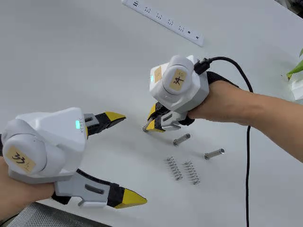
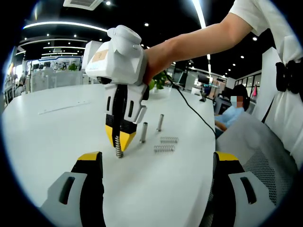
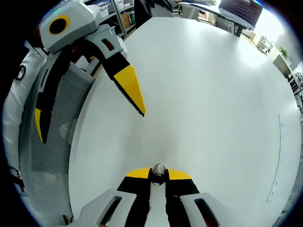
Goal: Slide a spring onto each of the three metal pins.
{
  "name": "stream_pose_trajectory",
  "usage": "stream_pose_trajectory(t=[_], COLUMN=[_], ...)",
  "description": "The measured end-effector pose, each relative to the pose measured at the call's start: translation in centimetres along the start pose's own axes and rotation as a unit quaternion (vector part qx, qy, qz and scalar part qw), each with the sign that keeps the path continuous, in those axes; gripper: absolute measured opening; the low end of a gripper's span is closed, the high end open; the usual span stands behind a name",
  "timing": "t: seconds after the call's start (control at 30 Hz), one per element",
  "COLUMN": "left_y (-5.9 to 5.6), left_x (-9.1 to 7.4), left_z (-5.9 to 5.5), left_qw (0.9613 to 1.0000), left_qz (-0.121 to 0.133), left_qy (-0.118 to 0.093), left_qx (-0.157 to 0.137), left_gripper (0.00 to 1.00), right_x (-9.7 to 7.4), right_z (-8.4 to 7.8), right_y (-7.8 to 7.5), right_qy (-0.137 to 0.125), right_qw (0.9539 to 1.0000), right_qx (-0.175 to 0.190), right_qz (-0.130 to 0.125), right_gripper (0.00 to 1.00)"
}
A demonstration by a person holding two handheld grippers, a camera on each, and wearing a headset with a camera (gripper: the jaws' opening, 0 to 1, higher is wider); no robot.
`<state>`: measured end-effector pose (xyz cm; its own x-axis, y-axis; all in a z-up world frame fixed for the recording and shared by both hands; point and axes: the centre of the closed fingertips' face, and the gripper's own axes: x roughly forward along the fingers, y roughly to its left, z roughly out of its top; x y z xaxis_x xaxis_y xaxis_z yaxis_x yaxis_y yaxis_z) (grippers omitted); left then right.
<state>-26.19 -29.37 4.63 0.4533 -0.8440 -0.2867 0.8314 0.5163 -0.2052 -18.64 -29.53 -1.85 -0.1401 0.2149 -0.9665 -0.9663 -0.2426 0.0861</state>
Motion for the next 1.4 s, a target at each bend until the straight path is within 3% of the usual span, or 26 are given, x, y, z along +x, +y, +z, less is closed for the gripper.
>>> stream_pose_trajectory(t=[1.0, 1.27, 1.4], left_y=[-0.3, -0.4, -0.4], left_x=[-0.1, -0.3, -0.5], left_z=[0.3, 0.7, 0.8], left_qw=[1.0, 0.9998, 0.9997], left_qz=[0.002, 0.001, 0.001], left_qy=[0.006, 0.011, 0.017], left_qx=[0.005, 0.014, 0.02], left_gripper=[0.95, 0.95, 0.94], right_x=[-0.4, -1.7, -2.6], right_z=[0.2, 0.4, 0.7], right_y=[0.0, -0.1, 0.0], right_qy=[-0.015, -0.035, -0.058], right_qw=[0.9998, 0.9988, 0.9971], right_qx=[0.012, 0.025, 0.038], right_qz=[-0.007, -0.021, -0.03], right_gripper=[0.14, 0.21, 0.25])
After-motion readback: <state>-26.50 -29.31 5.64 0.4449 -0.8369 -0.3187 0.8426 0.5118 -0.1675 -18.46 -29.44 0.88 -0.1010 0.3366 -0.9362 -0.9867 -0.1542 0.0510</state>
